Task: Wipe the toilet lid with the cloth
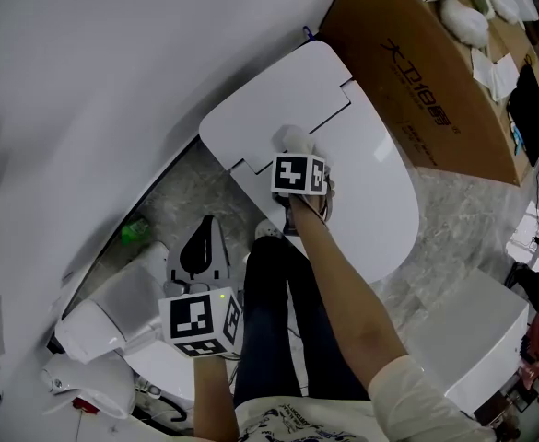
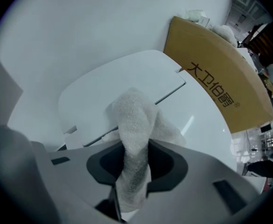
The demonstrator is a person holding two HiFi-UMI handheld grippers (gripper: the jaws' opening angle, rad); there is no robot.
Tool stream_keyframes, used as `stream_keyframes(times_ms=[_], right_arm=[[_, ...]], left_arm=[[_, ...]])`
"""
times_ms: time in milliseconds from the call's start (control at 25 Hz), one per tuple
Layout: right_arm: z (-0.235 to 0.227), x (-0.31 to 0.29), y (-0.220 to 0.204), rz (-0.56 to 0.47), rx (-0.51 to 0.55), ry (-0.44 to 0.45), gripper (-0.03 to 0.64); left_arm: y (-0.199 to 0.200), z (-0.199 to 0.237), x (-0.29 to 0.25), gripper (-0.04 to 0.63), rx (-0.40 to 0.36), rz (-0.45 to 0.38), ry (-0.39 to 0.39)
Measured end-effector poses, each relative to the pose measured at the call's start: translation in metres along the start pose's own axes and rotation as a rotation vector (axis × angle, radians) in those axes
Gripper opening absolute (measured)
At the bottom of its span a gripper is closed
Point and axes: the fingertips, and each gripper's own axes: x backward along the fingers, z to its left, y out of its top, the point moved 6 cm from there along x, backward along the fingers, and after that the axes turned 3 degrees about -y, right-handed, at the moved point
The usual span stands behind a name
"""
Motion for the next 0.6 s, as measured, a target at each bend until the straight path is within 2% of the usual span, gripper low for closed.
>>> stream_keyframes(times_ms=[600], right_arm=[[0.047, 0.012, -0.03, 0.011, 0.119, 0.112, 0.107]], left_arm=[[-0.001, 0.007, 0.009, 0.009, 0.0, -0.018, 0.021]])
